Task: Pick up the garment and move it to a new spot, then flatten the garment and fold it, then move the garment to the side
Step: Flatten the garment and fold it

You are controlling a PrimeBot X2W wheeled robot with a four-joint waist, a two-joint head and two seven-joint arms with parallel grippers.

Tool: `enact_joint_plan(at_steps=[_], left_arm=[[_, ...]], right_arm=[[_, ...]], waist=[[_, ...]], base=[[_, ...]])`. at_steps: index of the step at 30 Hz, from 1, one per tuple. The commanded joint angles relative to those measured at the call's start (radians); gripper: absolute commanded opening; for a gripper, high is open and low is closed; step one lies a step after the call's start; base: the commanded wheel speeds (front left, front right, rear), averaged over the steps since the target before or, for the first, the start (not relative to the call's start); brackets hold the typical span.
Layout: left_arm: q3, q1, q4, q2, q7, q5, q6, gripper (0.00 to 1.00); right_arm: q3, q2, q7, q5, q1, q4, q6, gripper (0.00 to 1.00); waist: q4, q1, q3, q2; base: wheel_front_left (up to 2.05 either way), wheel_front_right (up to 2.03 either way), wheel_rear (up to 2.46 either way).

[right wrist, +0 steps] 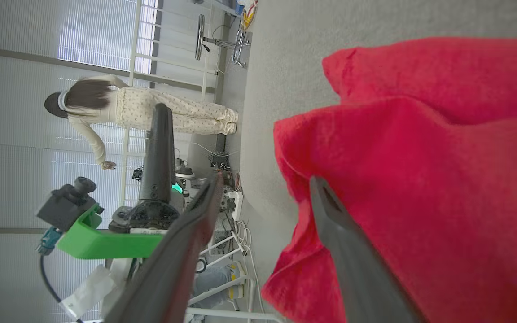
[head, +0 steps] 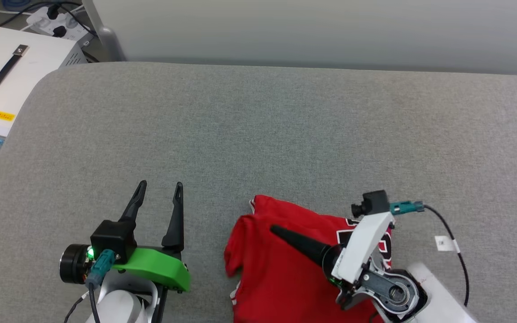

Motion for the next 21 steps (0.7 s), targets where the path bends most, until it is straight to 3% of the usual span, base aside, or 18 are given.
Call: enact_joint_plan(at_steps=[1, 4, 5, 7, 13, 21], left_arm=[[0.008, -0.010, 0.002, -0.002, -0.006, 0.008, -0.003, 1.00], [0.018, -0.001, 0.000, 0.002, -0.006, 0.013, 0.001, 1.00], [0.029, 0.014, -0.006, 0.005, -0.006, 0.016, 0.006, 1.00], [0.034, 0.022, -0.007, 0.006, -0.006, 0.017, 0.009, 1.00], [0.045, 0.040, -0.010, 0.016, -0.006, 0.023, 0.020, 1.00], [0.042, 0.052, 0.004, 0.028, -0.004, 0.028, 0.028, 1.00]], right_arm=[[0.005, -0.021, -0.026, -0.032, -0.021, -0.019, 0.000, 1.00], [0.004, -0.067, -0.137, -0.144, -0.034, -0.063, 0.000, 1.00], [-0.017, -0.140, -0.313, -0.349, -0.034, -0.070, 0.000, 1.00], [-0.045, -0.168, -0.388, -0.450, -0.022, -0.055, 0.000, 1.00], [-0.156, -0.218, -0.539, -0.678, 0.031, -0.028, 0.000, 1.00], [-0.292, -0.225, -0.660, -0.869, 0.132, -0.103, 0.000, 1.00]], waist=[[0.000, -0.0001, -0.008, 0.0000], [-0.003, -0.0001, -0.023, 0.0000], [-0.012, -0.0001, -0.039, 0.0000], [-0.021, -0.0001, -0.045, 0.0000], [-0.056, -0.0001, -0.057, 0.0000], [-0.093, -0.0001, -0.084, 0.0000]], base=[[0.00, 0.00, 0.00], [0.00, 0.00, 0.00], [0.00, 0.00, 0.00], [0.00, 0.00, 0.00], [0.00, 0.00, 0.00], [0.00, 0.00, 0.00]])
